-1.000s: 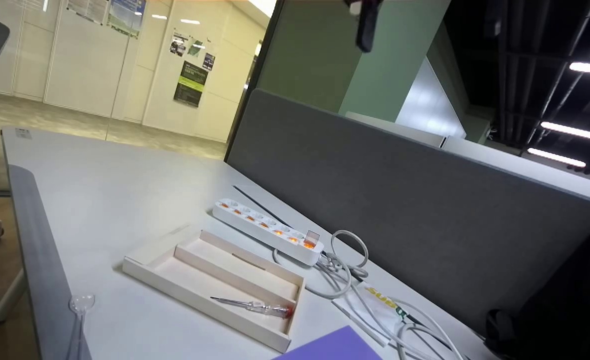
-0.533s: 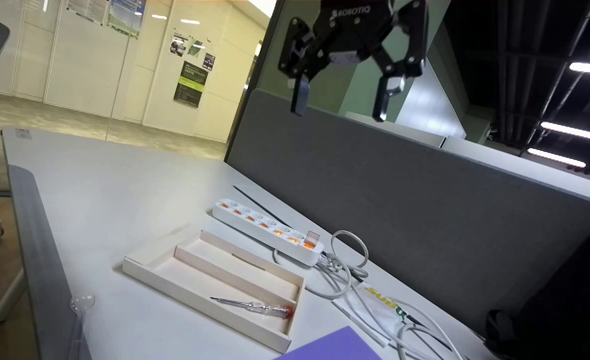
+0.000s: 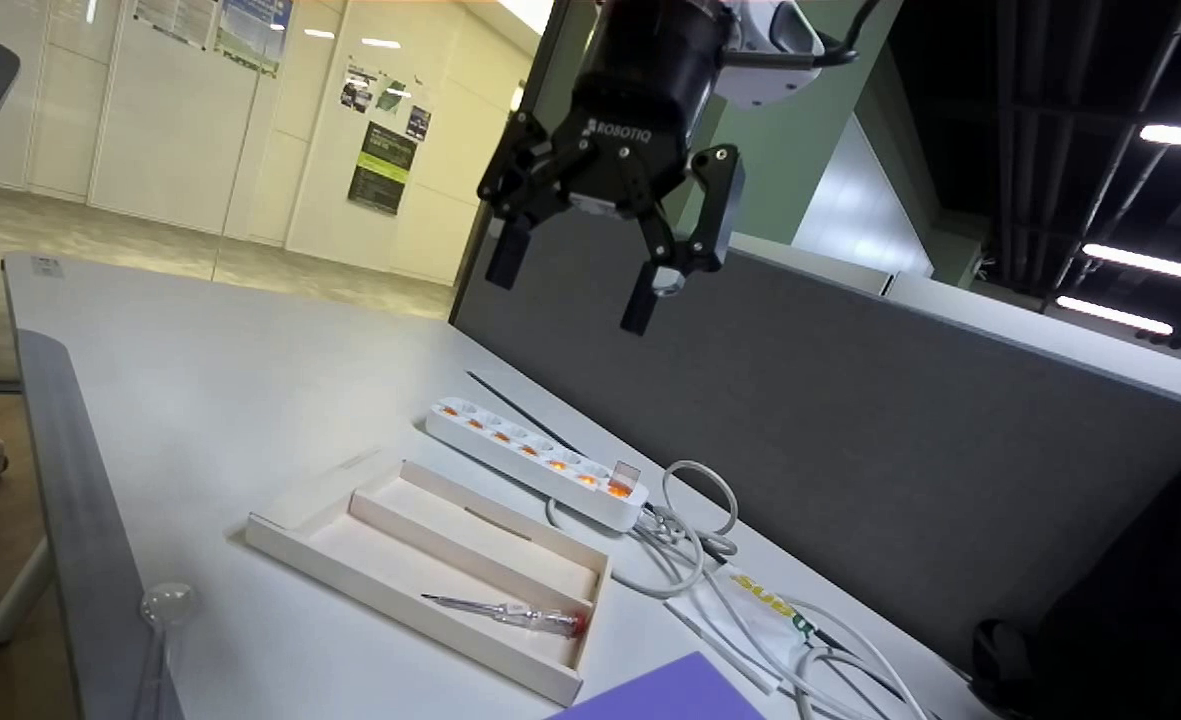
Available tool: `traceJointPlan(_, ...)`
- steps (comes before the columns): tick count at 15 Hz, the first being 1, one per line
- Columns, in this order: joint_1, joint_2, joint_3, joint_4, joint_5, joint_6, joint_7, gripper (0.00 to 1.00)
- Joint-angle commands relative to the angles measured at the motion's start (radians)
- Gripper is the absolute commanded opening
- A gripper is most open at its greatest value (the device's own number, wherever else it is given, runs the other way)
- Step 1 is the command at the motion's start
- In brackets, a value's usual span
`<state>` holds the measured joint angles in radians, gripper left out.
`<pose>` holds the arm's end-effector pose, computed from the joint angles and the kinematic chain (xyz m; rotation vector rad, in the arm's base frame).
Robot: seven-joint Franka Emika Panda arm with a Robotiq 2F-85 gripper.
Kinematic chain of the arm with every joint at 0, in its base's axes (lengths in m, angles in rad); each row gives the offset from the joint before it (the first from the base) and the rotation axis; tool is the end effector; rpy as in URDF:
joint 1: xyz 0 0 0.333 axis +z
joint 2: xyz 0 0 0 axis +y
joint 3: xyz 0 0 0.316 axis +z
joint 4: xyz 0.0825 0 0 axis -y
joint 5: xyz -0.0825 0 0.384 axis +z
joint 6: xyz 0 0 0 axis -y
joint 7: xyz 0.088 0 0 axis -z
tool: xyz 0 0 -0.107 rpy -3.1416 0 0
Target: Remove the screwdriver from the tray and place it on the table
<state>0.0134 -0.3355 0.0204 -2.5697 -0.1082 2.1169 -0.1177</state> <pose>0.4022 0.0085 0.3707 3.0283 0.3217 -0.1852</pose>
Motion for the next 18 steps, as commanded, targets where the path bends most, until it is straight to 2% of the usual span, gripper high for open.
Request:
traceJointPlan(1,0.005,0.000,-0.005,0.001,-0.002,-0.002,0.001,1.00)
traceJointPlan(3,0.005,0.000,-0.005,0.001,-0.003,-0.002,0.000,1.00)
traceJointPlan(7,0.004,0.048,-0.002,-0.019,0.040,0.143,0.062,1.00)
traceJointPlan(12,0.007,0.177,0.003,-0.018,0.073,0.320,0.080,1.00)
traceJointPlan(18,0.002,0.334,0.006,-0.012,0.058,0.520,0.148,1.00)
